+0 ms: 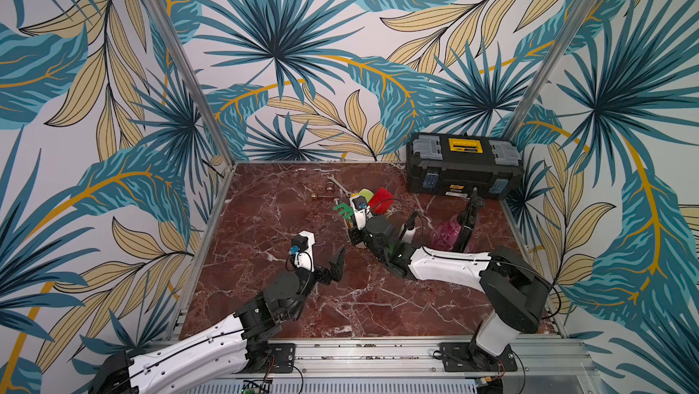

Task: Organize the gardening tools
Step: Place the gardening tool in the container.

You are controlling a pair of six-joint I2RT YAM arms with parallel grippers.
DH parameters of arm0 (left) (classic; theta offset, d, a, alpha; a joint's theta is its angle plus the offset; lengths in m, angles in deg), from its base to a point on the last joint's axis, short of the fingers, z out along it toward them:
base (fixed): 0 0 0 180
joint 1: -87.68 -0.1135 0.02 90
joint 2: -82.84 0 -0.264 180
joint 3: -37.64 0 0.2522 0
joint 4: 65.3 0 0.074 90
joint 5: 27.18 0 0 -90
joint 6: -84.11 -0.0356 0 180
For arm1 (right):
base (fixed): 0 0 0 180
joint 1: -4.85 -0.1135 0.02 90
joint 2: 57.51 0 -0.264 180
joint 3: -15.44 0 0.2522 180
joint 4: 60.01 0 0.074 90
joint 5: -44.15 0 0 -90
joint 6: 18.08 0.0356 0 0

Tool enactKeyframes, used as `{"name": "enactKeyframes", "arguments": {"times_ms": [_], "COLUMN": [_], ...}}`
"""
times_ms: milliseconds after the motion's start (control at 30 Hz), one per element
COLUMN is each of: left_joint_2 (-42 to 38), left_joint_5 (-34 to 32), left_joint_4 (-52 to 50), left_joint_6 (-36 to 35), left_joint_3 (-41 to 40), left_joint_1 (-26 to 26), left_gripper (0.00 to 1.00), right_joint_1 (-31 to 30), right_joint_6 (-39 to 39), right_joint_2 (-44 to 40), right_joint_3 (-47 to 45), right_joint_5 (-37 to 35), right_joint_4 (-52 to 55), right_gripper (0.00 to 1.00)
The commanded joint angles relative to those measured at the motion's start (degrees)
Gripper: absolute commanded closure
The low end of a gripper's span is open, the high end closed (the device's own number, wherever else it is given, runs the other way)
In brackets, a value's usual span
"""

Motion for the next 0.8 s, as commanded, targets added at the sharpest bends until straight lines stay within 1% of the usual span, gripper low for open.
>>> {"name": "enactKeyframes", "arguments": {"times_ms": [0,233,433,500,767], "left_joint_2": [-0.6,-1.1,-2.1,-2.6,-3.8], "left_joint_5": [-0.8,-1.2,-1.7,-2.0,-2.8], "left_joint_4": [0.1,-0.2,-0.9,-1.0,-1.6], "left_joint_6": [-0.5,-1.6,-1.6,-1.8,-2.8], "left_joint_3": [-0.4,0.1,-0.3,-0.4,-0.6], "left_joint_1": [0.1,0.1,0.1,0.1,0.1], "left_gripper": [0.00,0.00,0.00,0.00,0.00], "right_joint_1": [-0.3,-0.3,-0.4,-0.3,-0.4], "right_joint_6": [1.6,2.3,3.3,3.6,4.5], "right_joint_2": [0.9,0.8,1.3,1.2,-1.3], "right_joint_3": [-2.1,-2.2,-2.3,-2.6,-3.4], "right_joint_5": [0.2,0.4,1.3,1.0,0.0], "right_joint_4": [1.0,0.0,0.5,0.6,1.7], "right_gripper": [0.90,0.89,0.73,0.70,0.65]}}
